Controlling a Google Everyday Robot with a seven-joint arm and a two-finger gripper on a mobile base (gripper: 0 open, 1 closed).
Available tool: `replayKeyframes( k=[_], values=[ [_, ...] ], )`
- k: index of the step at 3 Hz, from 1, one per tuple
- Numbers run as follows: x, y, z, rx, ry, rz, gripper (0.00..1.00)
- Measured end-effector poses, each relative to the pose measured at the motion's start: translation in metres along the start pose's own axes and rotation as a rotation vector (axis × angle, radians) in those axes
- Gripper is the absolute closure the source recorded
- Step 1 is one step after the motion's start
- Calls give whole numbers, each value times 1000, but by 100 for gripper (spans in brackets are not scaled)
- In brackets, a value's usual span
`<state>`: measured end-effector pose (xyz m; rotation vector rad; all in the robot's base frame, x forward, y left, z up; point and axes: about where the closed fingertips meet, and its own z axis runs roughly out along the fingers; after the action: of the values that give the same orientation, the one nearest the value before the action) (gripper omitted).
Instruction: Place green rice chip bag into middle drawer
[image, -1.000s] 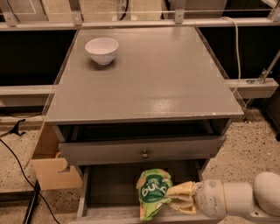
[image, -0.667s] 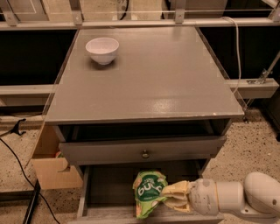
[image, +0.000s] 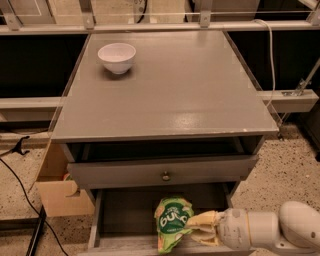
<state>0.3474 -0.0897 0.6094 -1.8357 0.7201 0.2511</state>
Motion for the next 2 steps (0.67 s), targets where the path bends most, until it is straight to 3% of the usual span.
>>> replayKeyframes(
  k=[2],
  values=[
    [34, 21, 23, 34, -31, -24, 100]
  ],
)
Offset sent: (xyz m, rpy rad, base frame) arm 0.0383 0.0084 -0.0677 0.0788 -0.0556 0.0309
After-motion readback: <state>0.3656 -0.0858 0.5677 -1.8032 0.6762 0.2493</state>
